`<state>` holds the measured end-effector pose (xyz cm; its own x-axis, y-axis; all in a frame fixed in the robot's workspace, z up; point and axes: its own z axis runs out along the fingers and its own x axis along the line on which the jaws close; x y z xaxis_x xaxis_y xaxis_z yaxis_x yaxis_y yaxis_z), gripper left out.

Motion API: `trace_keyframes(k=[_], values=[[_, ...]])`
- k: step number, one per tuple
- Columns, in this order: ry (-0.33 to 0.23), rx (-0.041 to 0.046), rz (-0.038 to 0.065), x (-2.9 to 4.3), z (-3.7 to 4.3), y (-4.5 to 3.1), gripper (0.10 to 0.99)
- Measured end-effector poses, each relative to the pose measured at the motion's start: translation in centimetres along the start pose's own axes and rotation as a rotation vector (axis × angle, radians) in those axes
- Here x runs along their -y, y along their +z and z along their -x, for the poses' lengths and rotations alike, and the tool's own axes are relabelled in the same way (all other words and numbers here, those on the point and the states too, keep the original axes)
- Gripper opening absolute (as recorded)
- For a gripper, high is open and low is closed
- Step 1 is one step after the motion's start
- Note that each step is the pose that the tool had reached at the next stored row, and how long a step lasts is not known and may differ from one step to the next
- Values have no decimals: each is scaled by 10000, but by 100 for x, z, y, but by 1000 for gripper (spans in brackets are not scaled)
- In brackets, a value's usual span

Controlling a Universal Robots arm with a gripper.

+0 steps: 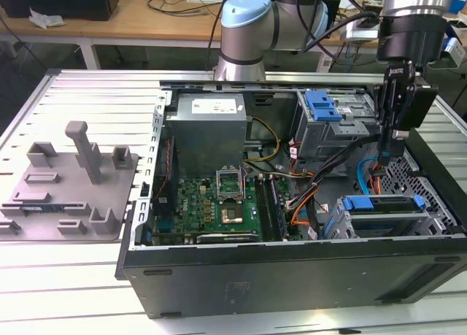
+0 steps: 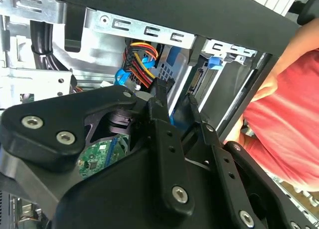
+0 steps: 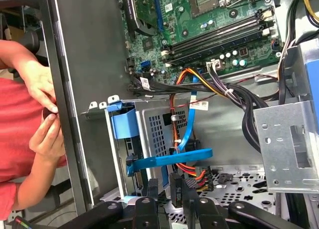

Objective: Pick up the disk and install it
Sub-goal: 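Insert the first disk wire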

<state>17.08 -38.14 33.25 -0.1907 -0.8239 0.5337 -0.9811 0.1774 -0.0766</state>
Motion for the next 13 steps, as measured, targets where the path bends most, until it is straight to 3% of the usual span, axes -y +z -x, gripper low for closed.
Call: trace_keyframes(k=[6,7,9,13], values=[[0,-25,-5,-5,27,6,325],[0,-31,-6,-6,35,2,310],[1,-39,-8,-10,53,-5,165],[1,-41,-8,-11,59,-5,165]])
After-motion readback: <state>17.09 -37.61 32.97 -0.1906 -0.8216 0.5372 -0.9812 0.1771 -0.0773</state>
